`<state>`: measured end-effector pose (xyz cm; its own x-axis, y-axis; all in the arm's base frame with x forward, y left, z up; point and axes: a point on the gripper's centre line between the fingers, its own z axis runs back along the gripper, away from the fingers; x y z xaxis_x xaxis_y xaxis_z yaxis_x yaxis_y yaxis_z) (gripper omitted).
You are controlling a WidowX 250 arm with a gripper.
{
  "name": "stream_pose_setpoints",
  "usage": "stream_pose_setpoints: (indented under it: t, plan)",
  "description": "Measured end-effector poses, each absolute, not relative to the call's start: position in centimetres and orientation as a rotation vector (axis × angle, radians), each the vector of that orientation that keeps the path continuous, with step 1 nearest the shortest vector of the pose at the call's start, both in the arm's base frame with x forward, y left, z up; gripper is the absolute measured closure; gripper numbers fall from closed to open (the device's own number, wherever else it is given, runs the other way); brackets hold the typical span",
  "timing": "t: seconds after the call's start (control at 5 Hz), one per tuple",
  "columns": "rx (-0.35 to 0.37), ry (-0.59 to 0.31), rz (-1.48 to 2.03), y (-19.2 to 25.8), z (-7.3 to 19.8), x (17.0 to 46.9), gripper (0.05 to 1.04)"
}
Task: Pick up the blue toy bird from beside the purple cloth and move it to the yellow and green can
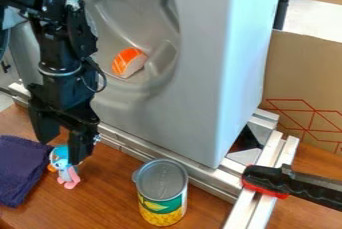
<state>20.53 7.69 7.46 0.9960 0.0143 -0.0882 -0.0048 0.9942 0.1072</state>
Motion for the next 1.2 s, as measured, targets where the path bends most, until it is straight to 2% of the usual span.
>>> stream_pose_setpoints:
  t: [0.4, 1.0, 1.2]
  plan:
    - [0.171, 0.157, 0.013, 9.1, 6.8, 20.9, 0.083]
    - [0.151, 0.235, 0.05, 11.0, 3.9, 21.3, 0.083]
    - [0.15, 0.233, 0.061, 11.1, 3.2, 21.6, 0.083]
